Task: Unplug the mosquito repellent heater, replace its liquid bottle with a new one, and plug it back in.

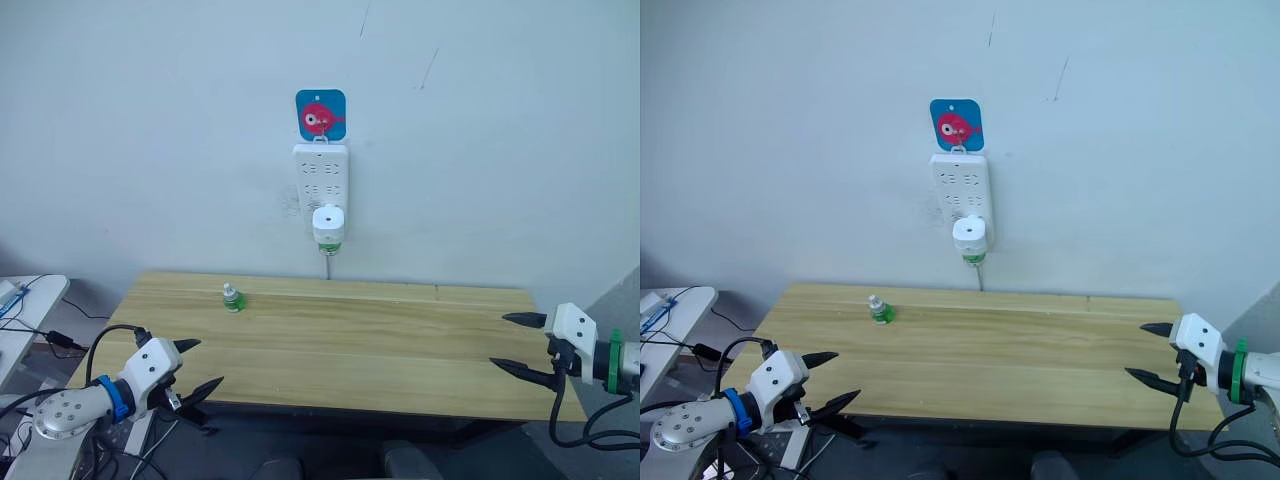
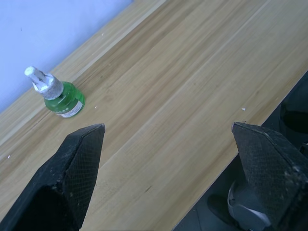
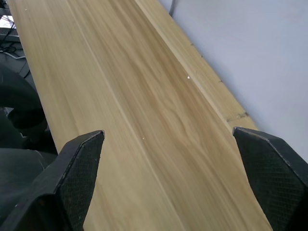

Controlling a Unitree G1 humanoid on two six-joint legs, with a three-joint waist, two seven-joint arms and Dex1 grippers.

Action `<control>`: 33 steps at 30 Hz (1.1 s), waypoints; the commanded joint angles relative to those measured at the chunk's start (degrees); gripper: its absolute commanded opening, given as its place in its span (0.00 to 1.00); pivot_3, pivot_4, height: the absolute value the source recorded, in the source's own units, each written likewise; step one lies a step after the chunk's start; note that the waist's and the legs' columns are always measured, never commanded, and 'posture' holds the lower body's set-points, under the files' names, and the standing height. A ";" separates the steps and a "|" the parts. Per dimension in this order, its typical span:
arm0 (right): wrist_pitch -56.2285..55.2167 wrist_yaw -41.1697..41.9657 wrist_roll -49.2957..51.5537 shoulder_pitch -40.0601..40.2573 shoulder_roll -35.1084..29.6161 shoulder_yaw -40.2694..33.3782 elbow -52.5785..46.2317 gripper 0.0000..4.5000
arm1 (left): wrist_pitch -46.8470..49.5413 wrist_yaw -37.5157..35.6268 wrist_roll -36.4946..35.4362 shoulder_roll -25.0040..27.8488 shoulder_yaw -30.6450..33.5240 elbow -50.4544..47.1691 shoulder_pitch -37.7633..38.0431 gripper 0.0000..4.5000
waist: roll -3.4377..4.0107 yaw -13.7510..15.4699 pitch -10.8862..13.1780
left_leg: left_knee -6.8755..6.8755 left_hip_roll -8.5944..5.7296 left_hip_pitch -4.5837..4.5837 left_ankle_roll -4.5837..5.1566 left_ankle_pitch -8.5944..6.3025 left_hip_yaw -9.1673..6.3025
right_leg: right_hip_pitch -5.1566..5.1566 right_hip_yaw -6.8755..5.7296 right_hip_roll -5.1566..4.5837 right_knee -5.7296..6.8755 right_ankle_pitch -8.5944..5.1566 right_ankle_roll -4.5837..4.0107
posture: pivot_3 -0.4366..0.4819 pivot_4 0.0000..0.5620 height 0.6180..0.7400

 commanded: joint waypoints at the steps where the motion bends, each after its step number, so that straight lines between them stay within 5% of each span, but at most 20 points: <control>1: -1.04 -0.05 0.33 0.23 -0.85 -2.46 -1.78 1.00 | -0.18 -0.17 -1.22 1.21 2.16 -1.00 -0.18 1.00 | -0.01 -0.02 0.02 | 0.00 0.00 0.00 0.00 0.00 0.00 | 0.00 0.00 0.00 0.00 -0.01 -0.01 | 0.46 0.10 1.00; 12: 2.59 -4.44 3.20 8.99 3.52 -4.71 -15.22 1.00 | 9.12 3.16 -5.36 -1.08 3.60 -8.53 -1.30 1.00 | -0.17 -0.17 2.25 | 0.02 0.03 0.01 0.00 0.00 -0.01 | 0.00 0.02 0.00 0.05 -0.11 -0.17 | 0.40 0.24 1.00; 20: 17.43 -15.50 11.28 4.91 8.93 -1.48 -38.07 1.00 | 23.66 13.04 -9.81 -7.11 2.21 -18.12 -14.76 1.00 | -0.42 -0.93 5.21 | 0.13 0.03 -0.10 -0.02 0.02 -0.03 | -0.01 0.06 0.02 0.12 0.11 0.20 | 0.33 0.35 1.00; 27: 27.42 -24.48 15.33 -3.11 12.95 2.84 -46.31 1.00 | 31.75 15.47 -15.17 -7.79 3.50 -14.35 -30.06 1.00 | -0.76 -2.04 7.45 | 0.13 0.03 -0.22 -0.02 0.01 -0.11 | -0.08 -0.01 0.01 0.07 0.22 0.38 | 0.30 0.42 1.00; 33: 30.81 -26.62 16.47 -5.99 14.16 4.43 -47.92 1.00 | 33.66 14.36 -15.65 -8.22 0.95 -10.33 -40.25 0.69 | -0.82 -2.35 8.84 | 0.13 0.01 -0.55 -0.02 0.01 -0.15 | -0.33 -0.06 0.00 0.05 0.30 0.51 | 0.28 0.46 1.00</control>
